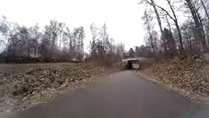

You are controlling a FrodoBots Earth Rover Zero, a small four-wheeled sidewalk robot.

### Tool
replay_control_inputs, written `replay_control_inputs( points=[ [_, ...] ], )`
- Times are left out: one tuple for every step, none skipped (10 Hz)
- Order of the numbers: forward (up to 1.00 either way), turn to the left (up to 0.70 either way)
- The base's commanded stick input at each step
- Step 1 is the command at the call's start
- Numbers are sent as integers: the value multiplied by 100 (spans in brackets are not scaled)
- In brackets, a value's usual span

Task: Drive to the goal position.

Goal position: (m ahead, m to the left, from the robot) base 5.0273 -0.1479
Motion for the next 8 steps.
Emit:
replay_control_inputs(
  points=[
    [100, 0],
    [100, 0],
    [100, 0],
    [100, 0],
    [100, 0],
    [100, 0],
    [100, 0],
    [100, 0]
  ],
)
